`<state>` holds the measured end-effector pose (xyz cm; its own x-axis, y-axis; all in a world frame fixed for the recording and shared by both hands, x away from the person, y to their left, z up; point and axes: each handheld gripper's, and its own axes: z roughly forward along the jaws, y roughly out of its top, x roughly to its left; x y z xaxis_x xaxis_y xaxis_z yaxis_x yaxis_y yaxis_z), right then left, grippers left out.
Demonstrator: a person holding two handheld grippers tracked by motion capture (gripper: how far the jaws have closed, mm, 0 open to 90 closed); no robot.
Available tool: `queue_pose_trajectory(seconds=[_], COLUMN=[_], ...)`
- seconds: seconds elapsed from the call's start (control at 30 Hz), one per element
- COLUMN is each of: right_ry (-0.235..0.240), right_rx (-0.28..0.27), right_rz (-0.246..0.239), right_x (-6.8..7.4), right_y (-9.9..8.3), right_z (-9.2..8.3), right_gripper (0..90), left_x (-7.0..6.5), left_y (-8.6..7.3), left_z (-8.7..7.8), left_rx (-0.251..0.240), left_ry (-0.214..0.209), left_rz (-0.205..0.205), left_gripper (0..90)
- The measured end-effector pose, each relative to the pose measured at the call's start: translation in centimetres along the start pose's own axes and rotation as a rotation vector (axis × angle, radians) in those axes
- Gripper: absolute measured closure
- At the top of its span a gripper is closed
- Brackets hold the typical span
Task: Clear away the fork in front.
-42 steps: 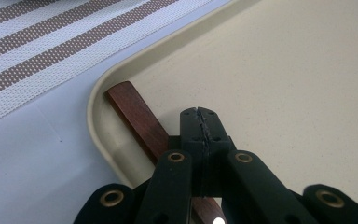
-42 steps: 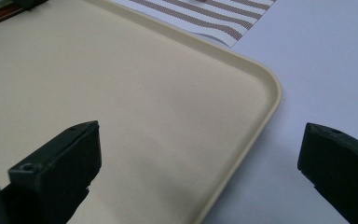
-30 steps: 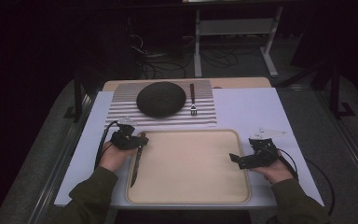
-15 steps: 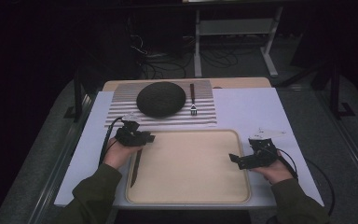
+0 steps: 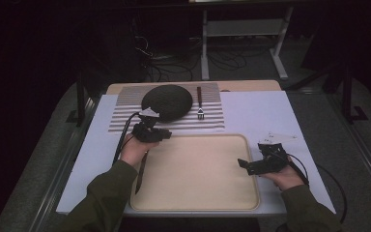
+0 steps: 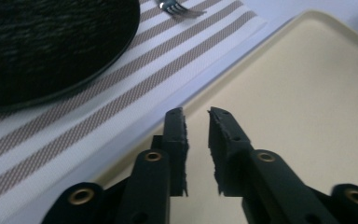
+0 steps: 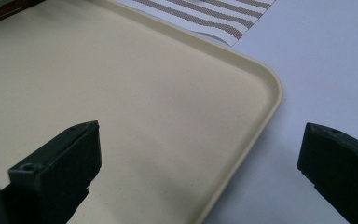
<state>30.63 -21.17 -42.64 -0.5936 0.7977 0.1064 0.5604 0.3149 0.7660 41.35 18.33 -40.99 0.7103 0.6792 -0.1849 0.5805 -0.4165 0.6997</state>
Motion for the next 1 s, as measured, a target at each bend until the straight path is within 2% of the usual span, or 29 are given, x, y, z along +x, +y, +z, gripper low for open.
queue_pose_trajectory(seconds=[0.2, 0.5, 1.0], right_ry=[0.002, 0.004, 0.014], right_rx=[-0.001, -0.005, -0.012], right_rz=[0.003, 0.006, 0.016], right_x=[0.0, -0.1, -0.3], right_y=[0.0, 0.0, -0.1], right_z=[0.0, -0.1, -0.2], right_gripper=[0.0, 0.0, 0.0], left_x=[-0.5, -0.9, 0.2], left_y=[1.8, 4.8, 9.2], left_z=[1.7, 4.0, 8.7], left_rx=[0.000, 0.002, -0.005], left_ry=[-0.012, -0.010, 0.025], left_rz=[0.020, 0.051, 0.031], left_gripper=[89.8, 90.0, 90.0])
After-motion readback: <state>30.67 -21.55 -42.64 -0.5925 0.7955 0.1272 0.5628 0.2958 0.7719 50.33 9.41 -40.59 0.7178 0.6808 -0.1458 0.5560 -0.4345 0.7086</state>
